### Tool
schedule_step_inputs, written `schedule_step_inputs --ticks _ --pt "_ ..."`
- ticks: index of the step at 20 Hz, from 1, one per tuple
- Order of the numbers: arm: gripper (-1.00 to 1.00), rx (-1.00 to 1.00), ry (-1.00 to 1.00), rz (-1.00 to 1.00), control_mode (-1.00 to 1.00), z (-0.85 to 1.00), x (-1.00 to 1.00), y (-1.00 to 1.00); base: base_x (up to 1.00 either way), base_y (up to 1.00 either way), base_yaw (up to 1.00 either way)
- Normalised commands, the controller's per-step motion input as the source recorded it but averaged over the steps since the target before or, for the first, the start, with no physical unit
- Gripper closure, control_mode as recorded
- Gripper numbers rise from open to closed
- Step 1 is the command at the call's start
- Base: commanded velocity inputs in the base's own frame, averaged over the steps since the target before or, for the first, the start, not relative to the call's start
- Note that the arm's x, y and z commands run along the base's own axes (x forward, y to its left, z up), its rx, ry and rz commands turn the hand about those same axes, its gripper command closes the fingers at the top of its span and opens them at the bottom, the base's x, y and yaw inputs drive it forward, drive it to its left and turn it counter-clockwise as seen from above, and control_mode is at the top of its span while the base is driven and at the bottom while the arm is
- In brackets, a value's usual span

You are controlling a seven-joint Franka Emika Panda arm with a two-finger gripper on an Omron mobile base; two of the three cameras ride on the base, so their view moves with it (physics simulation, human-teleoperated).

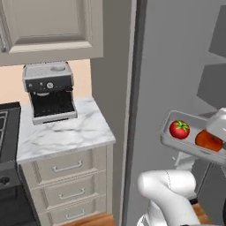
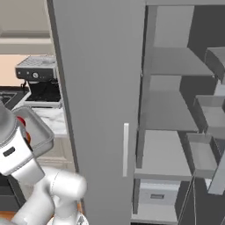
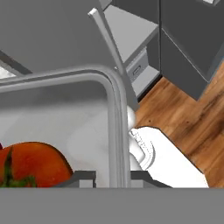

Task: Take the tomato and tomato out of the freezer and place them in the tupperware container on the counter. Then put the tupperware containing the vegetables back in the freezer.

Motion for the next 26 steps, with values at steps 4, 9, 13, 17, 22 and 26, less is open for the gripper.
schedule_step_inputs --ticks 4,9,13,17,22,26 --pt "1.0 0.0 0.0 0.0 1.0 0.0 0.0 0.0 0.09 -0.81 0.02" --pt "1.0 0.0 0.0 0.0 1.0 0.0 0.0 0.0 0.25 -0.37 0.0" --pt "1.0 0.0 0.0 0.0 1.0 0.0 0.0 0.0 0.4 -0.51 0.0" --pt "1.0 0.0 0.0 0.0 1.0 0.0 0.0 0.0 0.39 -0.56 0.0" --pt "1.0 0.0 0.0 0.0 1.0 0.0 0.0 0.0 0.35 -0.04 -0.11" --pt "1.0 0.0 0.0 0.0 1.0 0.0 0.0 0.0 0.58 -0.2 -0.13"
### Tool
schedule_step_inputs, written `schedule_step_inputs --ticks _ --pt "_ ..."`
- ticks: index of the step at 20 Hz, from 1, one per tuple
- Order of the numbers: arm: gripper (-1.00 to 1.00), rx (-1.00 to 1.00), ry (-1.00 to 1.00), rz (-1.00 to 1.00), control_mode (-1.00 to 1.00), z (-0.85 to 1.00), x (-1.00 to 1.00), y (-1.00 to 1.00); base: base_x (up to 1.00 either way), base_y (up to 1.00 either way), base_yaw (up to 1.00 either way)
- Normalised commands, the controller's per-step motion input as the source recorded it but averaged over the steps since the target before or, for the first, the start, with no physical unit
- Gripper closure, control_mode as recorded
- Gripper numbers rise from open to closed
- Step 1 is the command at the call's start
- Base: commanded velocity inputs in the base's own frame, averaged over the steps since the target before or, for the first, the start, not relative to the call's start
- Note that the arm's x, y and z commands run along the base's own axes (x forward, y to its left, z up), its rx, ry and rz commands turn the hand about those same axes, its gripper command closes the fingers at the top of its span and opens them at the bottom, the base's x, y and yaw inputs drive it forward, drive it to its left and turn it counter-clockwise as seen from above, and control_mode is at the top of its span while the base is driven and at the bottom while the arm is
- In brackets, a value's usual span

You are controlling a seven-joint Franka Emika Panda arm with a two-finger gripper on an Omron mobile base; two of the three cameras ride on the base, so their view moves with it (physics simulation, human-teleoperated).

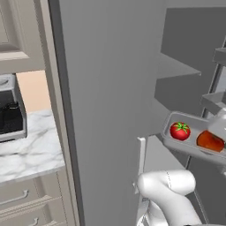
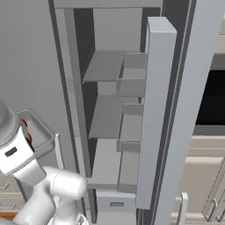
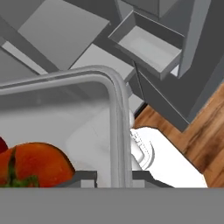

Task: Take the tomato and tomato out of the freezer and place them in the tupperware container on the counter. Then put the tupperware containing the vegetables back in the freezer.

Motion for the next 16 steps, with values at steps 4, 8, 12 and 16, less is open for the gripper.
schedule_step_inputs --ticks 4,8,12,16 --pt "1.0 0.0 0.0 0.0 1.0 0.0 0.0 0.0 0.62 -0.24 -0.1" --pt "1.0 0.0 0.0 0.0 1.0 0.0 0.0 0.0 0.4 -0.21 -0.06" --pt "1.0 0.0 0.0 -0.12 -1.0 0.25 0.0 -0.13 0.02 -0.04 -0.02" --pt "1.0 0.03 0.0 -0.35 -1.0 0.54 0.0 -0.16 0.0 0.0 0.0"
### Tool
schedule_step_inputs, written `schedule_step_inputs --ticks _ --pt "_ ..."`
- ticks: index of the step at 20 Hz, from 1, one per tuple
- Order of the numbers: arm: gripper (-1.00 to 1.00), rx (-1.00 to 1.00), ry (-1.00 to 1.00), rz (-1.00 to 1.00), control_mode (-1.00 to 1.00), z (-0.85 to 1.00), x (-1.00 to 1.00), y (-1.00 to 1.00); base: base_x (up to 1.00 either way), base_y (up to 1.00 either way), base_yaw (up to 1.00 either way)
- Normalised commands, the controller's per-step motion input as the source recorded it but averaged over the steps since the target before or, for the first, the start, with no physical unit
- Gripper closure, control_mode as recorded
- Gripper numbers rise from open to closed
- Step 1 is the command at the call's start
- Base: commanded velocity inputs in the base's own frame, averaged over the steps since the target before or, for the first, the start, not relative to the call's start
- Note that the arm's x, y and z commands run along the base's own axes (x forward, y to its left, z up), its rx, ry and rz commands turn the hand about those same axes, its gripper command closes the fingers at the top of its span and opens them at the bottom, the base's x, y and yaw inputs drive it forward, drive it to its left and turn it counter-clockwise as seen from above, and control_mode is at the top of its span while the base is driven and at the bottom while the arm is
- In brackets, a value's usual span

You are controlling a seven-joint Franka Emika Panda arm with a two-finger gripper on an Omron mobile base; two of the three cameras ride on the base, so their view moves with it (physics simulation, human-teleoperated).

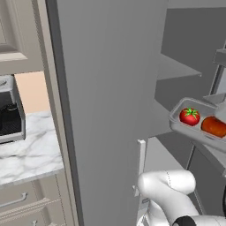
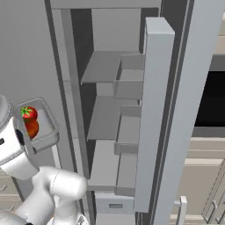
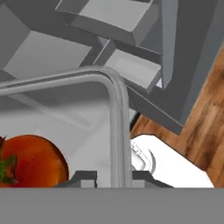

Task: Take the tomato and tomato out of the freezer and place them in the tupperware container on the counter. Then put the tupperware containing the vegetables back in the freezer.

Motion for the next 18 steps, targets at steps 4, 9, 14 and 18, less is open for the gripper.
schedule_step_inputs --ticks 4,9,14,18 --pt "1.0 0.09 0.0 -0.35 -1.0 0.37 0.2 -0.22 0.0 0.0 0.0" --pt "1.0 0.16 -0.05 -0.21 -1.0 0.07 0.54 -0.3 0.0 0.0 0.0" --pt "1.0 0.02 -0.15 -0.22 -1.0 0.0 0.66 -0.03 0.0 0.0 0.0" --pt "1.0 0.0 -0.16 -0.21 -1.0 0.0 0.59 0.0 0.0 0.0 0.0"
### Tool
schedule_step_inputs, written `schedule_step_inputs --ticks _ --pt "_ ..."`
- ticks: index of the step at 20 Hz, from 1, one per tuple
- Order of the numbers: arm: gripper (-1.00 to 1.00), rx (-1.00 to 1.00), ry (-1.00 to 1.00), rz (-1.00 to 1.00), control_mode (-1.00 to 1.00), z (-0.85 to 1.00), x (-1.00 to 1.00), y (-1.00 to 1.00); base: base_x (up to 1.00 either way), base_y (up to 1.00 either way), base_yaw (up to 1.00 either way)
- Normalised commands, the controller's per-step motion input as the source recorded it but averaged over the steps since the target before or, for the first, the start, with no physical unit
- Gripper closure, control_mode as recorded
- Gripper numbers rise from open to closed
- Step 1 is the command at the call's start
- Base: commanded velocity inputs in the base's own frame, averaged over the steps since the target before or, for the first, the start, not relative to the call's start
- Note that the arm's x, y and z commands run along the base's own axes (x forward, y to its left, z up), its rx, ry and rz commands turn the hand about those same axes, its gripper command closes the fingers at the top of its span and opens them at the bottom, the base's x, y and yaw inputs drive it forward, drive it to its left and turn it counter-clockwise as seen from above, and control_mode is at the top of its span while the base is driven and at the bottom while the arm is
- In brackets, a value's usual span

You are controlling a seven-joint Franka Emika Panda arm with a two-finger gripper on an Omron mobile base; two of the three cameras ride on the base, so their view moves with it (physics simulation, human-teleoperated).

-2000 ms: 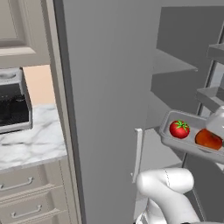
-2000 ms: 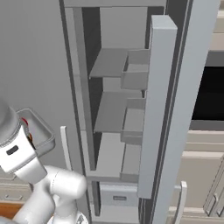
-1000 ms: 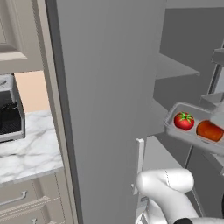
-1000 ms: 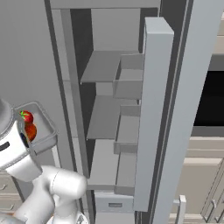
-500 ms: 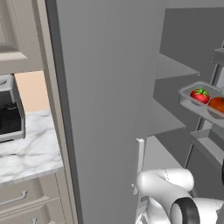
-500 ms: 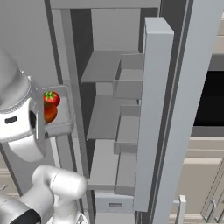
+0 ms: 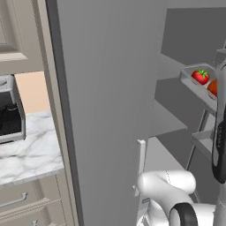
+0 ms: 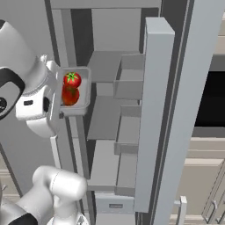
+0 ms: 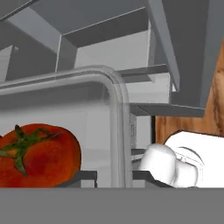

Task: Take the tomato and tomato out of the freezer and place them in the tupperware container on the counter. Then put the tupperware containing the vegetables back in the freezer.

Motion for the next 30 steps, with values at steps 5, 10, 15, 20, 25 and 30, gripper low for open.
schedule_step_inputs --ticks 5,10,15,20,25,30 --pt "1.0 0.03 -0.05 -0.09 -1.0 0.0 0.69 -0.17 0.0 0.0 0.0" --pt "1.0 0.01 -0.01 0.0 -1.0 0.0 0.64 -0.27 0.0 0.0 0.0" --pt "1.0 0.0 -0.05 0.0 -1.0 0.0 0.54 -0.02 0.0 0.0 0.0" --pt "1.0 0.0 -0.08 0.02 -1.0 0.0 0.63 -0.02 0.0 0.0 0.0" --pt "1.0 0.0 -0.07 0.07 -1.0 -0.02 0.46 -0.07 0.0 0.0 0.0" --pt "1.0 0.01 -0.05 0.07 -1.0 -0.07 0.47 -0.04 0.0 0.0 0.0"
